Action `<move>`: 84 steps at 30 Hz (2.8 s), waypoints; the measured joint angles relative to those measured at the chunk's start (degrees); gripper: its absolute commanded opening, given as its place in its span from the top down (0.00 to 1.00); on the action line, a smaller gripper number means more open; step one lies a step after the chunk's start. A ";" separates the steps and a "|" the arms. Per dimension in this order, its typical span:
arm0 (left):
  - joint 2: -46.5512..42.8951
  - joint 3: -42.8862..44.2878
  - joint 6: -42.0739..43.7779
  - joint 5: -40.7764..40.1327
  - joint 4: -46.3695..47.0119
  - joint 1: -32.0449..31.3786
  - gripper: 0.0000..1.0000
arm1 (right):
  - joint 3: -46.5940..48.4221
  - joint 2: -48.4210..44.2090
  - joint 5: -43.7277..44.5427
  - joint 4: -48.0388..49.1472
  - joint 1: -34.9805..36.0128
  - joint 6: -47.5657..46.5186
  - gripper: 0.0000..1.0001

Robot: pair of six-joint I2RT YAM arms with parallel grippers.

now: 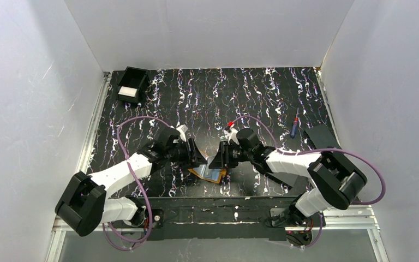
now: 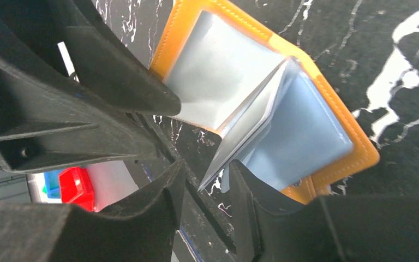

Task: Put the credit cards into the card holder
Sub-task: Open the card holder.

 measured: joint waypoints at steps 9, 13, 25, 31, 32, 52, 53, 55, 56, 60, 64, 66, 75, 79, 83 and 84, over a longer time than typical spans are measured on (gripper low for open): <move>-0.96 -1.88 -1.27 0.00 0.24 0.68 0.45 | 3.15 5.49 0.02 1.70 2.67 0.61 0.57; -2.40 -1.88 -0.76 0.11 -0.11 0.98 0.42 | 5.38 7.21 0.11 2.03 2.71 0.61 0.59; -6.40 -1.99 1.40 -0.98 -2.40 1.42 0.33 | 9.35 11.52 -0.02 3.56 2.89 1.05 0.51; -11.28 -1.29 3.63 -3.41 -9.16 1.44 0.18 | 11.37 14.56 -0.72 4.76 2.93 1.73 0.49; -12.11 -0.96 3.96 -3.93 -10.29 1.46 0.17 | 11.93 14.97 -0.90 4.83 2.95 1.73 0.48; -6.78 0.46 6.78 -2.29 -13.88 9.64 0.37 | 18.01 20.24 -2.51 2.82 4.52 -0.55 0.38; -6.32 0.13 6.64 -1.73 -13.18 9.70 0.39 | 18.01 19.58 -2.23 1.84 4.52 -1.11 0.38; -5.33 -0.04 6.34 -0.61 -12.13 9.84 0.39 | 18.01 18.05 -1.20 -1.16 4.50 -2.23 0.37; -4.87 -0.04 6.29 -0.28 -11.72 9.88 0.39 | 18.01 17.31 -0.61 -2.45 4.35 -2.75 0.37; -3.61 -0.33 5.62 0.74 -10.23 10.05 0.35 | 18.01 14.08 1.92 -7.85 3.96 -5.60 0.36; -4.15 -0.37 5.35 1.07 -10.21 10.56 0.17 | 18.01 10.82 3.30 -11.65 3.87 -9.05 0.36; -5.18 -0.37 4.81 2.82 -10.25 12.50 0.14 | 18.01 9.70 3.43 -12.81 3.89 -10.86 0.36; -6.01 2.58 -1.64 12.37 -5.99 32.65 0.33 | 18.01 8.81 1.97 -14.91 3.89 -16.22 0.59; -2.93 4.92 -3.80 16.70 -1.70 32.41 0.50 | 17.94 10.16 1.05 -13.51 3.89 -16.20 0.67; 2.99 4.94 -4.63 19.28 2.27 26.05 0.65 | 17.57 11.02 0.37 -12.15 3.89 -16.17 0.71; 4.92 4.92 -4.70 19.54 2.82 23.58 0.68 | 17.31 11.21 0.22 -11.65 3.89 -16.20 0.73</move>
